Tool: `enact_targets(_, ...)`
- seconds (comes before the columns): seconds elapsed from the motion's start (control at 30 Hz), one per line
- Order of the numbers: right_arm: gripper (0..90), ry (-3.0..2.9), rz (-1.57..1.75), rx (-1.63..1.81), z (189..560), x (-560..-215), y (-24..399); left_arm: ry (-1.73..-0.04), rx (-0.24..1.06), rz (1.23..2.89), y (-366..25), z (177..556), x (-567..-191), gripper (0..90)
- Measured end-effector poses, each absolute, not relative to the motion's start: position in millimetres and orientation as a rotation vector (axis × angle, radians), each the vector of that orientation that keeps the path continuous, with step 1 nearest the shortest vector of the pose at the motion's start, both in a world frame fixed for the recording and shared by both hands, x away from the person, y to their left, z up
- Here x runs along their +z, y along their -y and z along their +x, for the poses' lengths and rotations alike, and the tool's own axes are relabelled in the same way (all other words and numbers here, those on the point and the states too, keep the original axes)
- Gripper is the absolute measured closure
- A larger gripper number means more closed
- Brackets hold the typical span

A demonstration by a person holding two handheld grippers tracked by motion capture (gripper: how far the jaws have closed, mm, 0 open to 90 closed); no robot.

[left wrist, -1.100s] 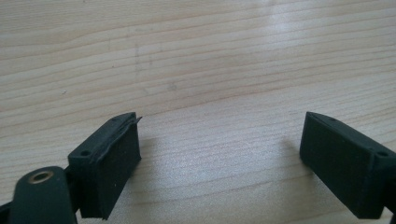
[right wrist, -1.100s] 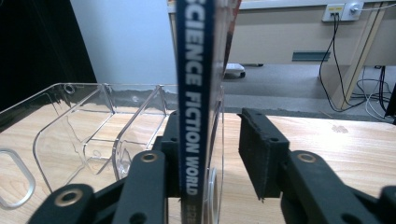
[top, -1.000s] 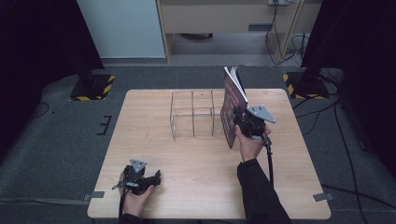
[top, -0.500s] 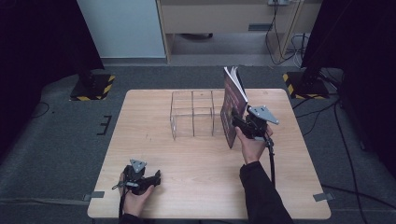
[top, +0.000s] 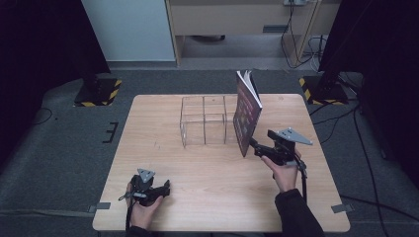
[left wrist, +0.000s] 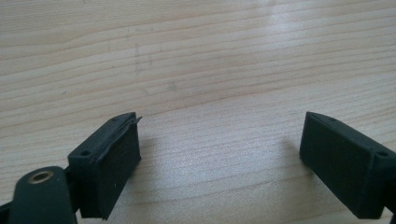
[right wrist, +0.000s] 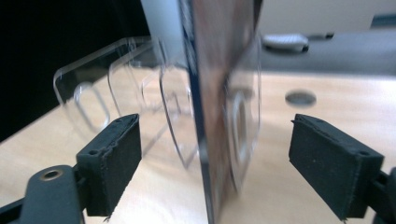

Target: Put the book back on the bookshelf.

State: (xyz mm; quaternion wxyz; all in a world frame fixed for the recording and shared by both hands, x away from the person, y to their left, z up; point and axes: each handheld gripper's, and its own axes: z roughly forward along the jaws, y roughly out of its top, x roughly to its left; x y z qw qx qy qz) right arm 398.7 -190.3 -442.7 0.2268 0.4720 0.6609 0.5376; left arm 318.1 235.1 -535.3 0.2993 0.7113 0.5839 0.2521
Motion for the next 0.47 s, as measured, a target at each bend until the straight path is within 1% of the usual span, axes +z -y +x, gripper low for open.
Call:
enact_targets(0.27,13.6,-1.897,1.388,1.352,374.7,-481.7,235.2,-1.547,0.666,1.893,-234.9,318.3,-535.3,10.6)
enact_targets(0.47,11.5,-1.945,1.442,1.223,361.1,-506.7,259.8,-1.538,0.653,1.911,-234.2,319.2,-535.8,6.3)
